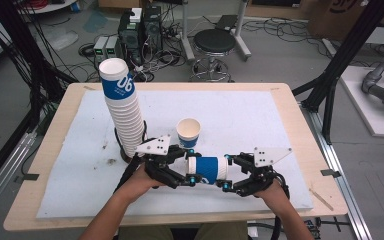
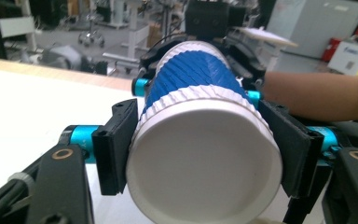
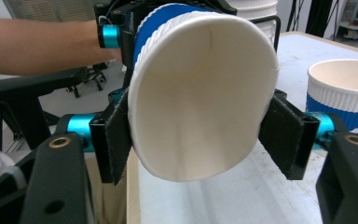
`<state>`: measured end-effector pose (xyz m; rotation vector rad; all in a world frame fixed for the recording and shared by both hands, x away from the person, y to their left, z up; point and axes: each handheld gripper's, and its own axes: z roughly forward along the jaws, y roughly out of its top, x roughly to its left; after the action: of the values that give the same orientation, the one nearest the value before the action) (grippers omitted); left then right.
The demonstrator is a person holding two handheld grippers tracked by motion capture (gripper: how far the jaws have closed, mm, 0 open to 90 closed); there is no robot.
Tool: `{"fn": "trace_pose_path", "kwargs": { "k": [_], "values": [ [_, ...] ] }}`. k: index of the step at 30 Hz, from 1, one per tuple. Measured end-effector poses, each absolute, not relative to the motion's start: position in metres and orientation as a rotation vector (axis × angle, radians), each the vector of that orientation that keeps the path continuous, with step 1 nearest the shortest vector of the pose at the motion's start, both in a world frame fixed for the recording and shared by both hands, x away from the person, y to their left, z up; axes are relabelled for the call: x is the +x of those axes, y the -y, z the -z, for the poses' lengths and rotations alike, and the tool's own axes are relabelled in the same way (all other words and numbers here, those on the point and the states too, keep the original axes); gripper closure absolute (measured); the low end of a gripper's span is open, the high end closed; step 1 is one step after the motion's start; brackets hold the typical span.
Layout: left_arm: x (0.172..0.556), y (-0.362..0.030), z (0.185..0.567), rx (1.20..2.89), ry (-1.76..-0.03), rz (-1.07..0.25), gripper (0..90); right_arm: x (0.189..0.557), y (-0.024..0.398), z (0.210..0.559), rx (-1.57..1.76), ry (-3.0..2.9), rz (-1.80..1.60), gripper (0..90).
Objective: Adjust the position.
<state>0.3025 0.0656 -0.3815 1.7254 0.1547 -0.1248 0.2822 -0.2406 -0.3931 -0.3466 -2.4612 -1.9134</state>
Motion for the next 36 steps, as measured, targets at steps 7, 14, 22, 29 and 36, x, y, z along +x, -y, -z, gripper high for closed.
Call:
{"fn": "trace_pose_path", "kwargs": {
  "k": [7,14,22,29,36],
  "values": [
    [0.300,-0.064,0.378,1.785,-0.249,0.107,15.2,0.282,0.241,0.391,-0.313,2.490,1.883,34.0],
    [0.296,-0.071,0.368,1.838,-0.226,0.069,15.1,0.285,0.248,0.383,-0.342,2.543,1.847,34.0],
    [0.294,-0.073,0.348,1.903,-0.182,0.030,15.2,0.286,0.246,0.372,-0.326,2.672,1.729,33.9],
    [0.296,-0.062,0.344,2.019,-0.147,0.021,15.2,0.288,0.236,0.360,-0.269,2.766,1.604,33.8],
    [0.298,-0.052,0.339,2.097,-0.108,0.016,15.2,0.291,0.229,0.348,-0.206,2.826,1.538,33.8]
  ]
}}
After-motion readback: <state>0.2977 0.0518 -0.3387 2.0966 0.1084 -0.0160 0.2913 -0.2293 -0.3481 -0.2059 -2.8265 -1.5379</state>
